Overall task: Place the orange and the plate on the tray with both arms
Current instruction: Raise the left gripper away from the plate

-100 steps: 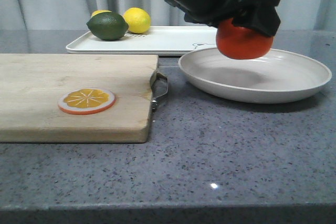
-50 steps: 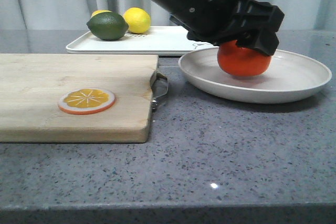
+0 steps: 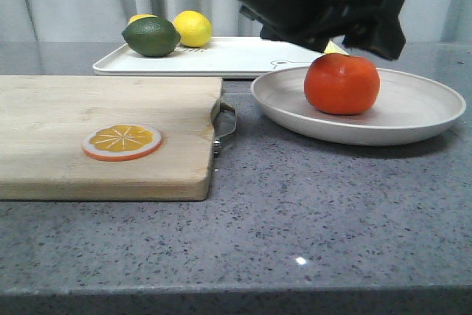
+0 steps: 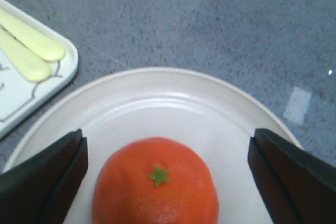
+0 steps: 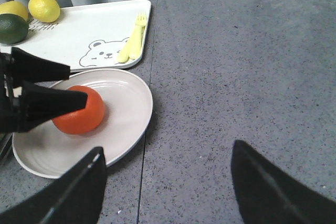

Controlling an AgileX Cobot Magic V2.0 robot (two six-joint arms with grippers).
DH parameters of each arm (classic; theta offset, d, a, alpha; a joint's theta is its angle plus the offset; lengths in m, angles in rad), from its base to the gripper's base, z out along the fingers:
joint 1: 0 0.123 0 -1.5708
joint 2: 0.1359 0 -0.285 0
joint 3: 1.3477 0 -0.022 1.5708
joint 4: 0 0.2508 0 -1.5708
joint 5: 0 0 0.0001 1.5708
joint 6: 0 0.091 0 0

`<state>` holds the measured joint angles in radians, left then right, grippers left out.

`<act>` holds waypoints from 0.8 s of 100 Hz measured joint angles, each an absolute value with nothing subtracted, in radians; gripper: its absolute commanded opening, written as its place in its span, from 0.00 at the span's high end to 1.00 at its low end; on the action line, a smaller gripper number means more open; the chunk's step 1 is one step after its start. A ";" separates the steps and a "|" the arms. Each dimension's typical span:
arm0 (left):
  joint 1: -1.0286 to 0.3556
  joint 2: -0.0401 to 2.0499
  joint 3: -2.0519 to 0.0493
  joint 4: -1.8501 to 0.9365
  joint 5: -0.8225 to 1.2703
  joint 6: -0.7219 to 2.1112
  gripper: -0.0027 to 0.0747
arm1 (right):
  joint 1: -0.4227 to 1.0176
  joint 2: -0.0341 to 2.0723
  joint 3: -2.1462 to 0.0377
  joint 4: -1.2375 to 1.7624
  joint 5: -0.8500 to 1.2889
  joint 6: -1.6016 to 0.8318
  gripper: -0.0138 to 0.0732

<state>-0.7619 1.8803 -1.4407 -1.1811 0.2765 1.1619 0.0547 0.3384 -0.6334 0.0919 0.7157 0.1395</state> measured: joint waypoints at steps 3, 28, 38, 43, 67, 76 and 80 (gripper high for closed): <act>-0.762 1.865 -1.441 -1.181 0.268 1.162 0.19 | 0.055 0.338 -0.633 0.092 0.718 0.139 0.25; -0.753 1.683 -1.322 -1.165 0.134 1.162 0.19 | 0.055 0.338 -0.633 0.092 0.729 0.139 0.25; -0.728 1.592 -1.229 -1.165 0.098 1.162 0.19 | 0.055 0.338 -0.633 0.092 0.737 0.139 0.25; -0.712 1.535 -1.176 -1.165 0.076 1.162 0.19 | 0.055 0.338 -0.633 0.092 0.741 0.139 0.25; -0.629 1.247 -0.911 -1.157 -0.012 1.162 0.20 | 0.055 0.338 -0.633 0.092 0.762 0.139 0.25; -0.598 1.127 -0.814 -1.156 -0.031 1.162 0.21 | 0.055 0.338 -0.633 0.092 0.766 0.139 0.25; -0.584 1.082 -0.770 -1.156 -0.042 1.162 0.21 | 0.055 0.338 -0.633 0.092 0.768 0.139 0.25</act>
